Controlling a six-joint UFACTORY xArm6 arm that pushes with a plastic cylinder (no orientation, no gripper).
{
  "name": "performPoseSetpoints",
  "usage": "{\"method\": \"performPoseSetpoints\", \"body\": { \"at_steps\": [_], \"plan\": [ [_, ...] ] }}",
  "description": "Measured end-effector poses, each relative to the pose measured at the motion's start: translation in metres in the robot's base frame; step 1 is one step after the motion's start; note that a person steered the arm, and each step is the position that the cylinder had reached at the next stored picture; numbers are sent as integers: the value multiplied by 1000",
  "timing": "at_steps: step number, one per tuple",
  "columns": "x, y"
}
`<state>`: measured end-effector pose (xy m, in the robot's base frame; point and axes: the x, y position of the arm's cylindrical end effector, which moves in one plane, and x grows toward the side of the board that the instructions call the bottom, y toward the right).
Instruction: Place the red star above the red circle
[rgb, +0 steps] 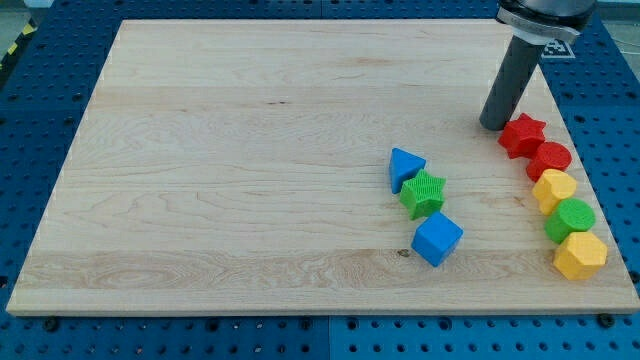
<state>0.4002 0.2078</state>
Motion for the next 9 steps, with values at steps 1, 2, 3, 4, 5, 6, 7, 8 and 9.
{"method": "performPoseSetpoints", "body": {
  "at_steps": [1, 2, 3, 4, 5, 6, 7, 8, 9],
  "plan": [
    [0, -16],
    [13, -29],
    [32, -22],
    [32, -2],
    [32, 17],
    [32, 19],
    [32, -14],
    [13, -41],
    [-46, -42]
  ]
}}
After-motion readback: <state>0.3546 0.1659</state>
